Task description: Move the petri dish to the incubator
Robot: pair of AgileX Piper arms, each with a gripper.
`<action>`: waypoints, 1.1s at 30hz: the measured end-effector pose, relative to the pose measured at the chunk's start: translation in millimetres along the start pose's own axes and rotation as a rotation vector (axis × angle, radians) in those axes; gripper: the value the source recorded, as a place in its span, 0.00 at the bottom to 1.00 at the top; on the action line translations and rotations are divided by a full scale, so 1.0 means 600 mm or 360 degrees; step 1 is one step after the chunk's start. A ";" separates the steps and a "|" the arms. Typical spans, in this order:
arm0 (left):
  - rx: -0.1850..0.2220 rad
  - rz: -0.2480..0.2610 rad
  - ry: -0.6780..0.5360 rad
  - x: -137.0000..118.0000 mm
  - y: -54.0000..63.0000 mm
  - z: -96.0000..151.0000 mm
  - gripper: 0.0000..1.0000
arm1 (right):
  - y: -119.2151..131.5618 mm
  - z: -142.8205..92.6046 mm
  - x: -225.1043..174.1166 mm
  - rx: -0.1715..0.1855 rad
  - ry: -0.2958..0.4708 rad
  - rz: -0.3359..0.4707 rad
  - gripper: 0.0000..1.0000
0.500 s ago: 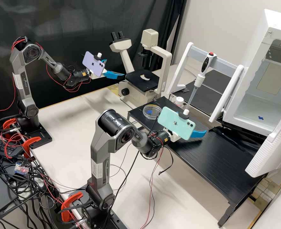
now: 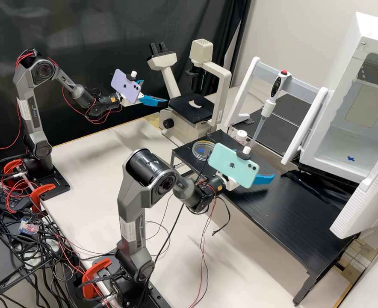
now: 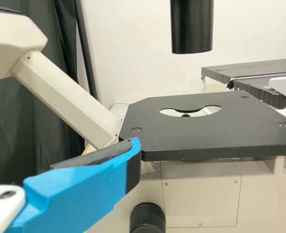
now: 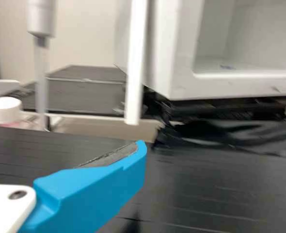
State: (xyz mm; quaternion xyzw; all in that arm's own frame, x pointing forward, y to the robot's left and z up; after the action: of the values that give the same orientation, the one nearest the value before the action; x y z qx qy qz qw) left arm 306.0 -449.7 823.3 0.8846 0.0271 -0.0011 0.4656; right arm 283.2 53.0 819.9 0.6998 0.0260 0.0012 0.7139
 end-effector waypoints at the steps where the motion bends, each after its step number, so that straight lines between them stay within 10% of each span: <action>1: 0.0000 0.0000 0.0000 0.000 0.000 0.000 1.00 | -0.004 -0.010 -0.008 0.0000 0.0038 -0.0009 1.00; 14: 0.0000 0.0000 0.0000 0.000 0.000 0.000 1.00 | -0.082 -0.092 -0.056 -0.0027 0.0395 -0.0271 1.00; 33: 0.0000 0.0000 0.0000 0.000 0.000 0.000 1.00 | -0.125 -0.067 -0.051 -0.0078 0.0316 -0.0408 1.00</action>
State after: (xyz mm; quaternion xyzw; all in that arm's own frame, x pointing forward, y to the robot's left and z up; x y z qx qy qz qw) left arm 306.0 -449.7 823.3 0.8846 0.0271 -0.0011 0.4656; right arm 248.4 90.7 745.2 0.6695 0.1855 -0.0203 0.7190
